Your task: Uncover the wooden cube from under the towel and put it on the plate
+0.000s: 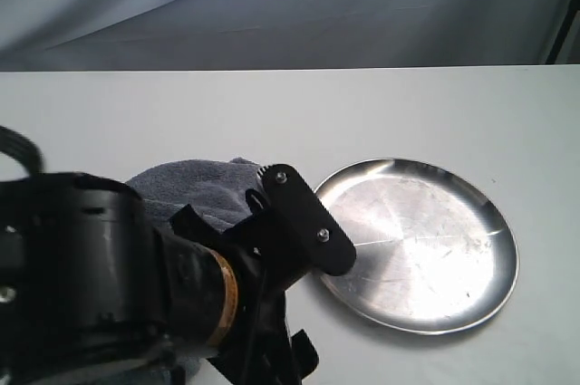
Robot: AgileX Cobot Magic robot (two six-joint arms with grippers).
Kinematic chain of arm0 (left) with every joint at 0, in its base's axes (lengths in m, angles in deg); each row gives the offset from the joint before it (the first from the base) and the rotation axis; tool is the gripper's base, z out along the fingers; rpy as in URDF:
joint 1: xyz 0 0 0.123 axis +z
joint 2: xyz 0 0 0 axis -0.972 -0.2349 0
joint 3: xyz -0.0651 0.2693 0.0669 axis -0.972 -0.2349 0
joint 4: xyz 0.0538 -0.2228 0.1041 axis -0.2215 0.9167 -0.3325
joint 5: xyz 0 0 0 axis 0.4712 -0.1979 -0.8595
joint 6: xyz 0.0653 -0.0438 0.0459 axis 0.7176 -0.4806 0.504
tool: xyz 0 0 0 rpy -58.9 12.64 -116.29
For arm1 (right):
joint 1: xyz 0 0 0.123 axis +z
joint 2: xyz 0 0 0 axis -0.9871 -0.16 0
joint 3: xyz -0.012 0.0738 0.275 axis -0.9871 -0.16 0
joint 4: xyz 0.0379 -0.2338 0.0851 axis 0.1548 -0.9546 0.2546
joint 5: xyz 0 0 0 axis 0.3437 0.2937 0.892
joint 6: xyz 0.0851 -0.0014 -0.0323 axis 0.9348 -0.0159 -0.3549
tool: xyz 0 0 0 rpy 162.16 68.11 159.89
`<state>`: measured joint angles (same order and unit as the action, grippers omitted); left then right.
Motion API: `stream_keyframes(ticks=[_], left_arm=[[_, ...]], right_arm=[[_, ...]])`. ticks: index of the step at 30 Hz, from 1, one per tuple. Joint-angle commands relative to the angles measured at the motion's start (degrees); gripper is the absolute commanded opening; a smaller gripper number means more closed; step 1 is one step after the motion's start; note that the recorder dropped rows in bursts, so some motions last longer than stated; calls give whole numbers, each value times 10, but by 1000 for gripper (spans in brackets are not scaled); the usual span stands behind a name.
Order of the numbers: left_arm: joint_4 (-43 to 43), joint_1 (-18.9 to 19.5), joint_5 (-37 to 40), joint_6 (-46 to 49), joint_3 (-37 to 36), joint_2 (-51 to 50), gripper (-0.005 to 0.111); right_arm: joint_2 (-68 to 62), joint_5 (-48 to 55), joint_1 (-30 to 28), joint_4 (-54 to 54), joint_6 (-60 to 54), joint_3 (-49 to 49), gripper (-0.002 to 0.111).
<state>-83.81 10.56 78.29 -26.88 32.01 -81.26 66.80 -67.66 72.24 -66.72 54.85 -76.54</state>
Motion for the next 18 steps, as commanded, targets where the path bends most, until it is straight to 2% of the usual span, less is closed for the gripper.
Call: stream_keyframes(ticks=[1, 7, 13, 18], left_arm=[[-105, -4, 0, -151, 4, -48, 67], [-251, -4, 21, -259, 4, -84, 67], [-278, -4, 27, -291, 4, -126, 67], [-370, -4, 110, -389, 4, -158, 67]], right_arm=[[2, 0, 0, -6, 2, -2, 0], [2, 0, 0, -6, 2, -2, 0], [2, 0, 0, -6, 2, -2, 0], [2, 0, 0, -6, 2, -2, 0]])
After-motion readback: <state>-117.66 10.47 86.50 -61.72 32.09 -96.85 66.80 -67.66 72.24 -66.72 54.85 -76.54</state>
